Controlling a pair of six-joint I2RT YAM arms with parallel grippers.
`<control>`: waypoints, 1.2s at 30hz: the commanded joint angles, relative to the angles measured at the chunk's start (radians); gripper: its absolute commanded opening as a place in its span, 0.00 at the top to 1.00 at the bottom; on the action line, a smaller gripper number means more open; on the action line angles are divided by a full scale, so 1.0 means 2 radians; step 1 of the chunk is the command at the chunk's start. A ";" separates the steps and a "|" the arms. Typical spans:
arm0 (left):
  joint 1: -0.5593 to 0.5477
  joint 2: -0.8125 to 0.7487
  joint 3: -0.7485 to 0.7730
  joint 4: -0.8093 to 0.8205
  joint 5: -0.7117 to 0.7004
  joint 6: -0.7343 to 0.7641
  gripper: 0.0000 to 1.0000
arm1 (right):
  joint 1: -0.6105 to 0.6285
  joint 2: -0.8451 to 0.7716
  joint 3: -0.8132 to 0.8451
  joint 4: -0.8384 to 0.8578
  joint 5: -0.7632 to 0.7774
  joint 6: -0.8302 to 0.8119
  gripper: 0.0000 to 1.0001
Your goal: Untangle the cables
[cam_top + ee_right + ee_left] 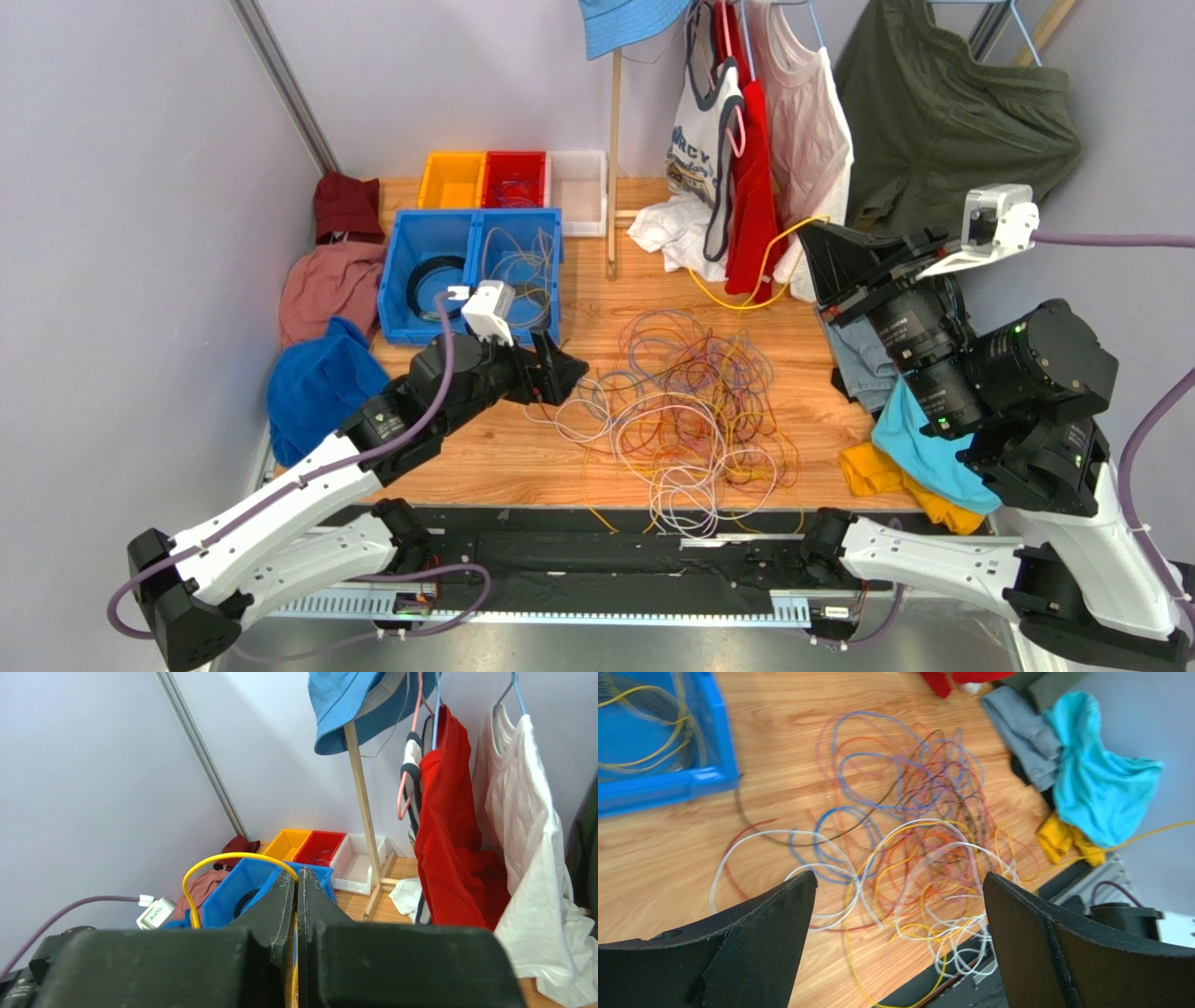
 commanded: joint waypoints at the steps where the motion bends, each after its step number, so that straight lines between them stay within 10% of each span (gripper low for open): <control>1: 0.001 -0.011 -0.031 0.169 0.073 -0.014 0.01 | -0.002 0.031 0.044 -0.050 -0.022 -0.012 1.00; 15: -0.107 0.083 -0.165 0.596 0.127 0.123 0.01 | -0.001 0.051 0.029 -0.036 -0.053 0.026 1.00; 36: -0.118 0.349 -0.103 0.802 0.080 0.143 0.18 | -0.002 0.053 0.023 -0.043 -0.071 0.036 1.00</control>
